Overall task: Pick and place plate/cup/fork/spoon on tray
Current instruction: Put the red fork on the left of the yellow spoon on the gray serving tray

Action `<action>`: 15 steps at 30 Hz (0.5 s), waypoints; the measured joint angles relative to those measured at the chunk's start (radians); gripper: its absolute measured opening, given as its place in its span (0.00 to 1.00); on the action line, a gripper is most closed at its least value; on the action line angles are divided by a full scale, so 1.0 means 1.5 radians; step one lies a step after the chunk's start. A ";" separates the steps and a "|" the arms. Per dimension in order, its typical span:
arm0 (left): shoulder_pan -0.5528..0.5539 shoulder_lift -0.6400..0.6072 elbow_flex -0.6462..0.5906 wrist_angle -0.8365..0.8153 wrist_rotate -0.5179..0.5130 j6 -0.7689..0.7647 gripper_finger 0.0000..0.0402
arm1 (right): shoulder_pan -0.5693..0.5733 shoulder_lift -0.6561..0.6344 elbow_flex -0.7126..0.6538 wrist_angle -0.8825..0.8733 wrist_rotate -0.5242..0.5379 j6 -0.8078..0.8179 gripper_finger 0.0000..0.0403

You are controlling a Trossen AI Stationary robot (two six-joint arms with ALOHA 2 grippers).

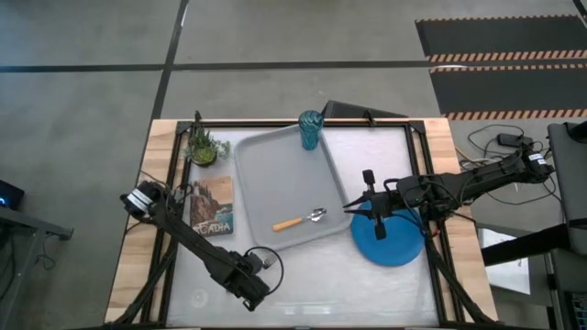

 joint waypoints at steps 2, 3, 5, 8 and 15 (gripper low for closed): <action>0.000 0.000 -0.001 0.000 -0.008 0.004 0.00 | 0.000 0.000 0.000 0.000 0.000 -0.002 0.09; 0.000 -0.001 -0.001 0.001 -0.019 0.010 0.00 | 0.000 0.000 0.000 0.000 0.000 -0.003 0.09; 0.000 -0.001 -0.001 0.003 -0.045 0.024 0.01 | 0.000 0.000 0.000 0.000 0.000 -0.004 0.09; 0.001 -0.001 -0.002 0.008 -0.067 0.049 0.06 | 0.000 0.000 0.000 0.000 0.000 -0.005 0.09; 0.000 0.002 -0.011 0.018 -0.128 0.075 0.28 | 0.000 0.000 0.000 0.000 0.000 -0.005 0.09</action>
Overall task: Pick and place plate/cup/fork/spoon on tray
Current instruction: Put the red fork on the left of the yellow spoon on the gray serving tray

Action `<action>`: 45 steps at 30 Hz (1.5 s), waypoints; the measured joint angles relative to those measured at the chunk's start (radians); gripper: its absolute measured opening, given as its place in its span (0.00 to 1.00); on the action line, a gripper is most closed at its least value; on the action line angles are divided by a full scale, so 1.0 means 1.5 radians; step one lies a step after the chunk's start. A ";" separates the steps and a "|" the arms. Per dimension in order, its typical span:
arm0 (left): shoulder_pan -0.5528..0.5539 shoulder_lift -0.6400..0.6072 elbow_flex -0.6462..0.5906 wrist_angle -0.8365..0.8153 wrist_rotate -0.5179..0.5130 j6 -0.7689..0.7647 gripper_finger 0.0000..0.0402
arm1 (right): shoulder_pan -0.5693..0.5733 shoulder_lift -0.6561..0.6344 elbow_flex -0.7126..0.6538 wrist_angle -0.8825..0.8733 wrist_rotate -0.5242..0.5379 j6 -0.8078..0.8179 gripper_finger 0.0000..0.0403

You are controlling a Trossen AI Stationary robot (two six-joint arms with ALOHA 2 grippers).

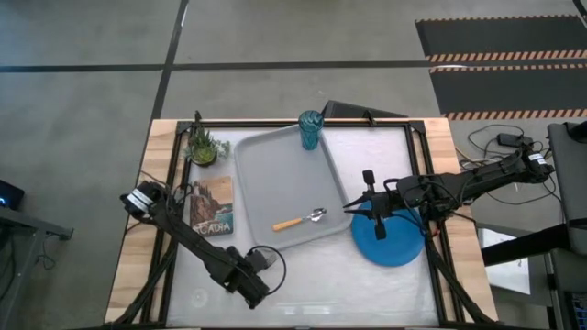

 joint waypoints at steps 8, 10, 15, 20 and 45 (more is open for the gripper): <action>0.000 0.026 -0.004 0.005 -0.027 0.057 0.38 | 0.000 0.000 0.000 0.000 0.000 0.000 0.09; 0.000 0.033 -0.006 0.006 -0.027 0.067 0.37 | 0.000 0.000 0.000 0.000 0.000 0.000 0.09; 0.000 0.038 -0.007 0.012 -0.026 0.087 0.27 | 0.000 0.000 0.000 0.000 0.000 0.000 0.09; 0.000 0.036 -0.006 0.010 -0.025 0.087 0.08 | 0.000 0.000 0.000 0.000 0.000 0.000 0.09; 0.153 -0.006 0.128 -0.100 0.011 0.335 0.05 | 0.000 0.000 0.000 -0.005 0.001 -0.007 0.09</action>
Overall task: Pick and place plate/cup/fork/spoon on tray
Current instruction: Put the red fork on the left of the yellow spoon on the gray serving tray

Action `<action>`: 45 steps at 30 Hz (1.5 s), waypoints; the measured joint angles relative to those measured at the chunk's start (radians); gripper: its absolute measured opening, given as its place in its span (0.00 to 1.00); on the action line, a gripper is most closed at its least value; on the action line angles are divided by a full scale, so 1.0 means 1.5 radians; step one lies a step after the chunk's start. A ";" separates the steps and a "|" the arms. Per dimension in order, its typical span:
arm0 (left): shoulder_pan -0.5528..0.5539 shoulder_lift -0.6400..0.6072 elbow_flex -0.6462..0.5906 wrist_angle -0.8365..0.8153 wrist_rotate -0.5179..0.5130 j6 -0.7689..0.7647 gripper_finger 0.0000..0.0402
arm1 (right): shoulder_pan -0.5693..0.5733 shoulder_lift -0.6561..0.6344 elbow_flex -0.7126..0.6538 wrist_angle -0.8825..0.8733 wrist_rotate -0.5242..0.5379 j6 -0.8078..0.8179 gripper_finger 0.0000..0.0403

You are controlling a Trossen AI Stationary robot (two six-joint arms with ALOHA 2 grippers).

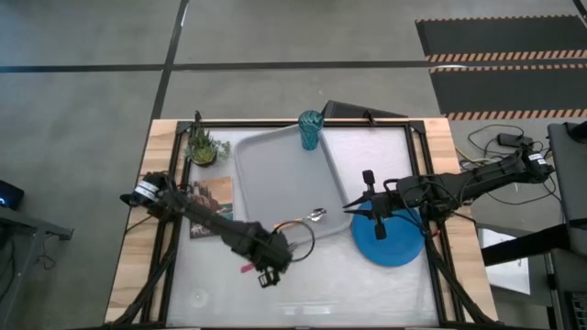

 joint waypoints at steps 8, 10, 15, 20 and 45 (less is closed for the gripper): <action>0.105 0.000 0.000 0.000 -0.023 0.159 0.05 | 0.000 -0.011 -0.001 -0.022 0.000 -0.008 0.09; 0.131 0.000 0.000 0.000 -0.034 0.199 0.05 | 0.000 -0.020 -0.001 -0.034 0.000 -0.008 0.09; 0.199 -0.001 -0.007 0.020 -0.060 0.290 0.05 | 0.000 -0.049 -0.001 -0.055 0.000 0.000 0.09; 0.253 0.011 -0.008 0.064 -0.073 0.371 0.05 | 0.000 -0.075 -0.001 -0.081 0.001 0.009 0.09; 0.297 0.031 -0.084 0.188 -0.078 0.410 0.05 | 0.000 -0.084 -0.001 -0.100 0.001 0.017 0.09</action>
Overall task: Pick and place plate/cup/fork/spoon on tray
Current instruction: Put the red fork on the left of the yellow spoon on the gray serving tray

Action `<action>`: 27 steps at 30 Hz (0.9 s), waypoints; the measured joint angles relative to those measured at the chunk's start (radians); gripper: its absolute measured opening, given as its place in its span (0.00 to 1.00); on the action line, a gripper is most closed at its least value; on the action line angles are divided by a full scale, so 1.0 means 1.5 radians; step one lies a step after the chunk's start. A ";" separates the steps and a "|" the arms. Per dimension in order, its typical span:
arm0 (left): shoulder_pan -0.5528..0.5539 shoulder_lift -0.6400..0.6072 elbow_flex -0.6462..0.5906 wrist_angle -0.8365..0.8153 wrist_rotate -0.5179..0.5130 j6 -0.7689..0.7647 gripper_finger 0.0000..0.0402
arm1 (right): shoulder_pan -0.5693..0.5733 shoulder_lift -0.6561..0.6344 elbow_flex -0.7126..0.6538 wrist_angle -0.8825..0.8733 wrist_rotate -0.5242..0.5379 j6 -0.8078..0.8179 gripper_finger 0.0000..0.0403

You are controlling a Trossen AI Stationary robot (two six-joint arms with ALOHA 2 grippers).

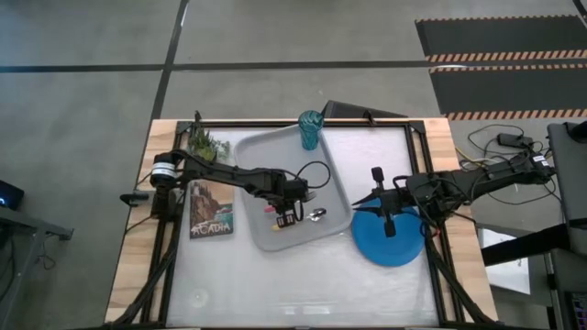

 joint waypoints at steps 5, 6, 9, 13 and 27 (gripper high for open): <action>0.000 0.000 -0.001 0.033 -0.012 0.000 0.09 | 0.000 0.000 0.000 0.000 0.000 0.001 0.09; 0.000 0.000 -0.003 0.040 -0.012 0.000 0.09 | 0.000 0.000 0.000 0.000 0.000 0.001 0.09; 0.000 0.000 -0.016 0.052 -0.012 0.001 0.10 | 0.000 0.000 0.000 0.000 0.000 0.001 0.09; 0.000 0.000 -0.034 0.056 -0.012 0.000 0.10 | 0.000 0.000 0.000 0.000 0.000 0.001 0.09; 0.000 0.000 -0.044 0.106 -0.012 0.001 0.12 | 0.000 0.000 0.000 -0.001 0.000 0.001 0.09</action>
